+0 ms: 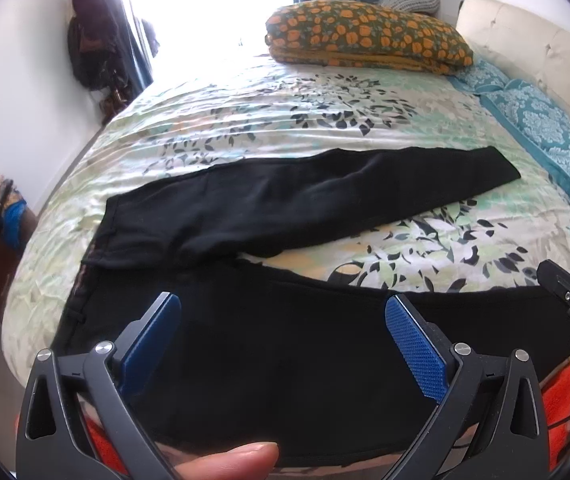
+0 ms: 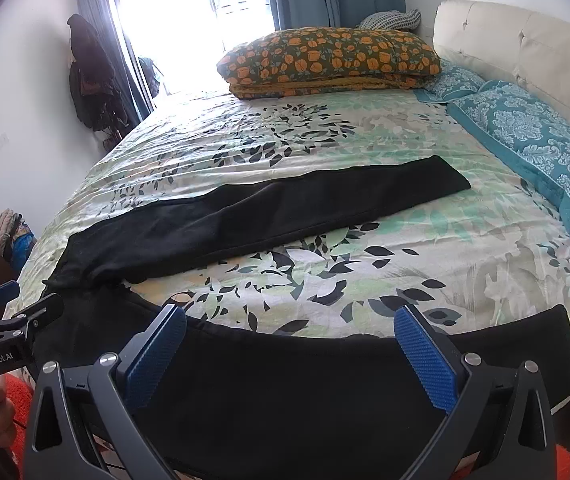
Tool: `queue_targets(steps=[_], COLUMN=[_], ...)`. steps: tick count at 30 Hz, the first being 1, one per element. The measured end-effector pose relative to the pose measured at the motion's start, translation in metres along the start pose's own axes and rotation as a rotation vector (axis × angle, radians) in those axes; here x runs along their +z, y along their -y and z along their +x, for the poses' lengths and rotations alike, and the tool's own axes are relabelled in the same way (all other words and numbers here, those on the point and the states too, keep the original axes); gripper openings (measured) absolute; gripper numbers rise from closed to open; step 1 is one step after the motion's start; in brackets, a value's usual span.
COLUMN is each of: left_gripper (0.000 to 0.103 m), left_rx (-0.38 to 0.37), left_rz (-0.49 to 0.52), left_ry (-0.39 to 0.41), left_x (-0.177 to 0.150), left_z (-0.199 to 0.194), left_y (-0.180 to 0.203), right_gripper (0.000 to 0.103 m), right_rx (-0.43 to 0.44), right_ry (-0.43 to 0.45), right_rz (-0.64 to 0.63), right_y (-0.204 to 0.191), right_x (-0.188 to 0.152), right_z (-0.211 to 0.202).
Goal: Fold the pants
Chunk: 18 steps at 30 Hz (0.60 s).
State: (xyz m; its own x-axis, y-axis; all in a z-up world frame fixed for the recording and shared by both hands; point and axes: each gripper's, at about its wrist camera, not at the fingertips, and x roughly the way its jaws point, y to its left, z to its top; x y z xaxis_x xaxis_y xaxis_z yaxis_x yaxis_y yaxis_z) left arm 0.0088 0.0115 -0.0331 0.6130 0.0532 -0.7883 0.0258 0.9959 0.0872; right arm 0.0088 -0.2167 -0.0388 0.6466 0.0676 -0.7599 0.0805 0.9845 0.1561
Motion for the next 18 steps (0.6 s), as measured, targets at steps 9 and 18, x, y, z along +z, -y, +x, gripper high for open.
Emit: queue_targets(steps=[9, 18], left_gripper=[0.102, 0.102], left_rx=[0.03, 0.049], left_rz=[0.001, -0.008], left_ry=[-0.019, -0.037], left_x=[-0.009, -0.005], left_z=[0.006, 0.024], left_y=[-0.001, 0.001], right_gripper=[0.103, 0.103], right_rx=[-0.035, -0.091], right_ry=[0.006, 0.039], right_rz=[-0.052, 0.113], right_y=[0.024, 0.159], right_x=[0.016, 0.08], right_z=[0.02, 0.117])
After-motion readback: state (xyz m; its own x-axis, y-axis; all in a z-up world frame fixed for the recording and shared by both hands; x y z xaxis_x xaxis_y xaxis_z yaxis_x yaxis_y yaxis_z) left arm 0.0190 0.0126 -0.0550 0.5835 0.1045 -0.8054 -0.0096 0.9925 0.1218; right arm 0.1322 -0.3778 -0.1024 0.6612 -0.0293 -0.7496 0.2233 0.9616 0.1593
